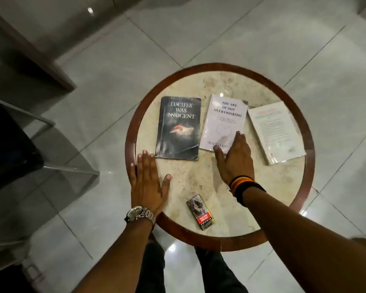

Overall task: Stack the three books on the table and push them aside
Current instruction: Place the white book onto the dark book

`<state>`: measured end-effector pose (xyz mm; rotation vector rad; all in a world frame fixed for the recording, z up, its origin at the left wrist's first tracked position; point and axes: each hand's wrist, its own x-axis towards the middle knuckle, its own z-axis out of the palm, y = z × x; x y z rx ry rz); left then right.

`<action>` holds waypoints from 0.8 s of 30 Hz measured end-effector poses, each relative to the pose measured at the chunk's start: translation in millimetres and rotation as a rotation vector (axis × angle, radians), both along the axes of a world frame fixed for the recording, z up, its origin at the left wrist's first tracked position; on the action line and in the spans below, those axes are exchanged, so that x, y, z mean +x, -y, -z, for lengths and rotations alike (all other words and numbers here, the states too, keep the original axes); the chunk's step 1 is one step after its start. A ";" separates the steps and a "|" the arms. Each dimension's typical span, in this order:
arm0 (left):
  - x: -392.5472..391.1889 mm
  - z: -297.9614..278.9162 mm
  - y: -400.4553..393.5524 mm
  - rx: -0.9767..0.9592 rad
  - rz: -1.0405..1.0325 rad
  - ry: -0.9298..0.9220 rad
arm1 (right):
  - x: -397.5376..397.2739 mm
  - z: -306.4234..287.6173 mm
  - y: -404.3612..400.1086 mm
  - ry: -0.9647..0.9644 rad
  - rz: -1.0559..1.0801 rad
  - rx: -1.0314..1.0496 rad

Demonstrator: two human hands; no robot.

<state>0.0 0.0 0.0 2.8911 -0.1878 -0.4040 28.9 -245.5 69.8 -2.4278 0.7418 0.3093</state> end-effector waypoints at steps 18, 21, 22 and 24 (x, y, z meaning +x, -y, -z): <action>-0.6 51.0 24.7 0.048 -0.255 0.179 | 57.1 13.5 35.0 -0.140 0.705 0.418; -0.6 50.9 25.9 0.045 -0.256 0.168 | 58.6 8.0 39.2 -0.128 0.708 0.467; -0.8 50.3 26.5 0.044 -0.255 0.168 | 58.7 5.6 38.4 -0.120 0.703 0.477; -1.4 48.3 27.6 0.045 -0.251 0.163 | 56.7 -0.3 37.0 -0.032 0.709 0.497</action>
